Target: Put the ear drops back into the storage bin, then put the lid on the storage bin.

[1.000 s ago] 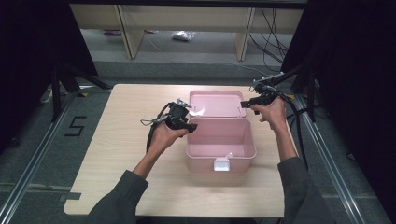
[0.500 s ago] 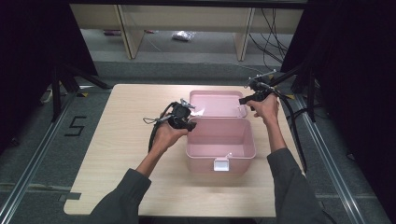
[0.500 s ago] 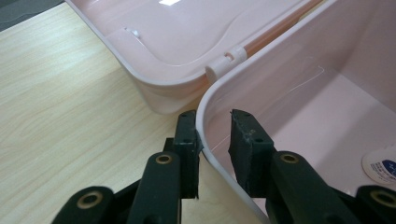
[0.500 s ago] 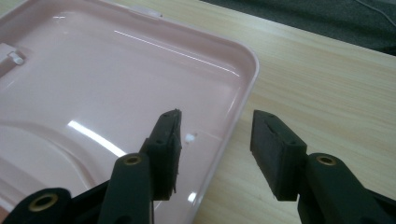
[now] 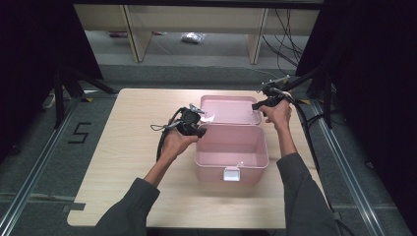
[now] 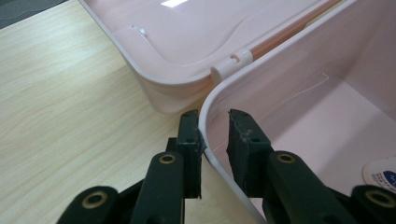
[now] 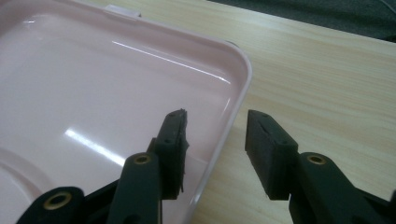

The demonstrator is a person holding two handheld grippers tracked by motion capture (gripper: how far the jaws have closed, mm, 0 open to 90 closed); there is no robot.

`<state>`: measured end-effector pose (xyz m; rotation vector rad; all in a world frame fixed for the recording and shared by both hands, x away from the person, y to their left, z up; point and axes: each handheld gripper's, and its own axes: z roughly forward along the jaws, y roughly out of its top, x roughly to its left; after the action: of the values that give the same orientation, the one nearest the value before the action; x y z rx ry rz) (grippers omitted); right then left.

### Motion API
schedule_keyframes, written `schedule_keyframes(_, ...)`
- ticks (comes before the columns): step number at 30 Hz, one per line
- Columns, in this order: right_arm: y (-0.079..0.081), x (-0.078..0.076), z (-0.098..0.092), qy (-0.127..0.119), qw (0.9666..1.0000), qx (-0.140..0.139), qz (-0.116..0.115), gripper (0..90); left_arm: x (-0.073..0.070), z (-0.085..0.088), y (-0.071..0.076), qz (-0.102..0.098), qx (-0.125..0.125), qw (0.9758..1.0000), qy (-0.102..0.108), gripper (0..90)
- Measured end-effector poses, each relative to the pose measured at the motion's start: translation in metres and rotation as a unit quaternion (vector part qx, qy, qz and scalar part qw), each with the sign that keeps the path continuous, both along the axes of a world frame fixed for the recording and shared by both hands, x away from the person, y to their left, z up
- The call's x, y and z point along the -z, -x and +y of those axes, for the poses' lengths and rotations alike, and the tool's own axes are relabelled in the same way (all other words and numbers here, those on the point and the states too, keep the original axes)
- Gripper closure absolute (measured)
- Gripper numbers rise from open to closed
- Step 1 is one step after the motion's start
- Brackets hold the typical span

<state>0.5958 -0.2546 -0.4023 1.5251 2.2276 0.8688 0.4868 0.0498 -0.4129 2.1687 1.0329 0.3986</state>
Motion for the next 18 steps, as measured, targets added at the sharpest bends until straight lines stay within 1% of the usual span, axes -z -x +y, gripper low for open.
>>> schedule_keyframes(1, 0.0004, 0.0004, 0.0019, -0.012, 0.9999, 0.01, 0.003, 59.3, -0.0001, -0.0001, 0.0002, -0.002, -0.001, 1.0, -0.002, 74.5)
schedule_keyframes(2, -0.0007, 0.0003, 0.0012, -0.008, 1.0, 0.004, -0.001, 59.6, 0.0, -0.0003, 0.0003, -0.003, -0.001, 1.0, -0.002, 74.5)
schedule_keyframes(4, -0.0016, -0.0009, 0.0028, -0.007, 0.9999, 0.009, -0.001, 59.9, 0.0, 0.0, 0.0001, 0.001, -0.001, 1.0, 0.0, 74.5)
schedule_keyframes(5, -0.0023, 0.0002, 0.0021, -0.003, 0.9999, 0.004, -0.009, 60.1, -0.0001, 0.0001, 0.0001, 0.001, -0.002, 1.0, 0.0, 74.5)
schedule_keyframes(7, -0.0026, -0.0008, 0.0023, 0.001, 0.9999, 0.01, -0.003, 60.7, 0.0002, -0.0001, 0.0006, -0.001, -0.004, 1.0, 0.001, 74.5)
schedule_keyframes(8, -0.0026, -0.0001, 0.0032, -0.004, 0.9998, 0.02, 0.0, 60.9, 0.001, -0.0015, 0.0014, -0.003, -0.01, 0.9999, 0.011, 74.5)
schedule_keyframes(9, -0.0042, 0.001, 0.0015, 0.001, 0.9999, 0.012, -0.008, 61.2, 0.001, -0.0012, 0.0017, -0.001, -0.008, 0.9999, 0.011, 74.5)
schedule_keyframes(10, -0.004, 0.0012, 0.0023, 0.003, 0.9998, 0.018, -0.003, 61.5, 0.0009, -0.001, 0.0021, -0.001, -0.008, 0.9999, 0.011, 74.4)
schedule_keyframes(11, -0.0045, 0.0026, 0.0024, 0.001, 0.9999, 0.017, -0.004, 62.1, 0.0011, -0.0013, 0.0029, -0.004, -0.011, 0.9999, 0.012, 74.3)
schedule_keyframes(12, -0.0043, 0.0023, 0.0029, 0.004, 0.9998, 0.017, 0.003, 63.2, 0.0001, 0.0005, 0.003, 0.001, -0.003, 1.0, 0.002, 74.2)
schedule_keyframes(13, -0.0062, 0.0043, 0.0018, 0.008, 0.9999, 0.009, -0.007, 63.8, 0.0, 0.0006, 0.0038, -0.001, -0.002, 1.0, 0.0, 74.1)
schedule_keyframes(15, -0.0057, 0.0038, 0.0042, 0.009, 0.9996, 0.025, 0.005, 65.0, 0.0013, -0.0006, 0.0049, -0.002, -0.007, 0.9999, 0.014, 73.8)
schedule_keyframes(16, -0.0062, 0.0044, 0.0032, 0.008, 0.9998, 0.018, 0.0, 65.9, 0.0013, -0.0001, 0.0047, 0.0, -0.008, 0.9999, 0.016, 73.8)
schedule_keyframes(17, -0.0066, 0.0048, 0.0038, 0.005, 0.9997, 0.022, -0.002, 66.5, 0.0013, 0.0002, 0.0045, 0.0, -0.008, 0.9998, 0.016, 73.8)
schedule_keyframes(18, -0.0073, 0.0052, 0.0032, 0.004, 0.9998, 0.019, -0.002, 67.3, 0.0014, 0.0002, 0.0044, 0.0, -0.007, 0.9999, 0.016, 73.8)
